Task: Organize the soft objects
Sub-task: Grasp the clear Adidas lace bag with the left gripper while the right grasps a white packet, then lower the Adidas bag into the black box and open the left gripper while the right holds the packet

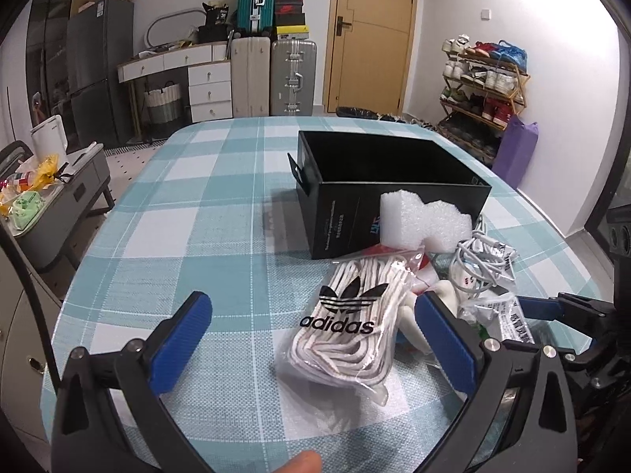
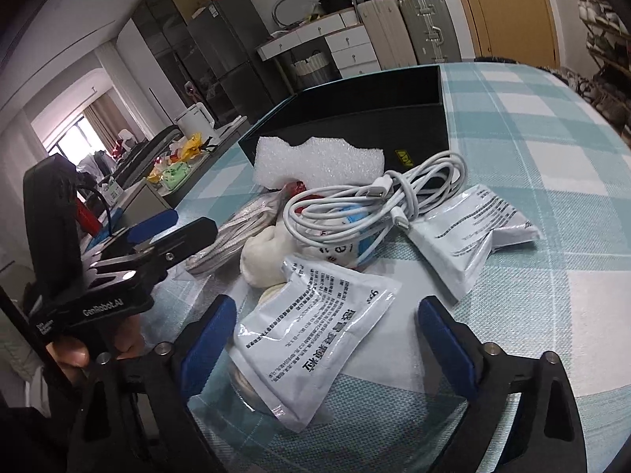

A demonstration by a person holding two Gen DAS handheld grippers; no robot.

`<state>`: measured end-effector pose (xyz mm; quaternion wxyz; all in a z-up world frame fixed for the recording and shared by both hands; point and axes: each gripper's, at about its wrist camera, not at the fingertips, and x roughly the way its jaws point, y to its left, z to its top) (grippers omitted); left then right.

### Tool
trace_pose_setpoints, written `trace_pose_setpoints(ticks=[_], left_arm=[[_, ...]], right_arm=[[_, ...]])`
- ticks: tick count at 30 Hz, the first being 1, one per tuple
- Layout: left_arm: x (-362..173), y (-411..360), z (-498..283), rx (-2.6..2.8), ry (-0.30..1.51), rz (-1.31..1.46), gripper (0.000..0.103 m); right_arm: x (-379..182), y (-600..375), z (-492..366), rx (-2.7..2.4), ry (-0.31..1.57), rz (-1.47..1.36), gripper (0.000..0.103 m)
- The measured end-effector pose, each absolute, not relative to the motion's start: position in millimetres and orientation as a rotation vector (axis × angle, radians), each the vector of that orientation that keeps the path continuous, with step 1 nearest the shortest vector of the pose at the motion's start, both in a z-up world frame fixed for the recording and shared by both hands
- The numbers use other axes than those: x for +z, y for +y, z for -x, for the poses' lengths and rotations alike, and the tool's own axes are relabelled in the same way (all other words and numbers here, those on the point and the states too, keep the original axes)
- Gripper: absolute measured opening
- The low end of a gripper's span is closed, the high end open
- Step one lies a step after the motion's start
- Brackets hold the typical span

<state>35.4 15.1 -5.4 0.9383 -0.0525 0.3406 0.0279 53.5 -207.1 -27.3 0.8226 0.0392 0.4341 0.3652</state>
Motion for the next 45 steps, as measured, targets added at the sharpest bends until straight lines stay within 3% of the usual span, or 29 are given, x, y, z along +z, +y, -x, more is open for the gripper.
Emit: trace_pose_setpoints(ticks=[14, 20, 22, 25, 28, 33, 45], left_arm=[[-19, 21, -48, 0.025, 0.777, 0.15, 0.101], [-26, 20, -51, -0.052, 0.826, 0.2, 0.08], [-26, 19, -50, -0.075, 0.829, 0.208, 0.065], [-25, 15, -46, -0.087, 0.817, 0.203, 0.054], [-23, 14, -42, -0.097, 0.807, 0.205, 0.047], [-20, 16, -32, -0.076, 0.787, 0.207, 0.043], [13, 24, -5, -0.049, 0.667, 0.203, 0.042]], right_arm=[[-27, -212, -48, 0.822, 0.907, -0.113, 0.058], [-28, -221, -38, 0.861, 0.887, -0.127, 0.045], [-27, -220, -36, 0.874, 0.885, -0.129, 0.042], [-25, -222, -33, 0.884, 0.876, -0.138, 0.036], [-22, -222, -33, 0.886, 0.864, -0.139, 0.027], [-20, -225, -34, 0.887, 0.835, -0.134, 0.014], [0, -243, -23, 0.901, 0.716, -0.122, 0.008]])
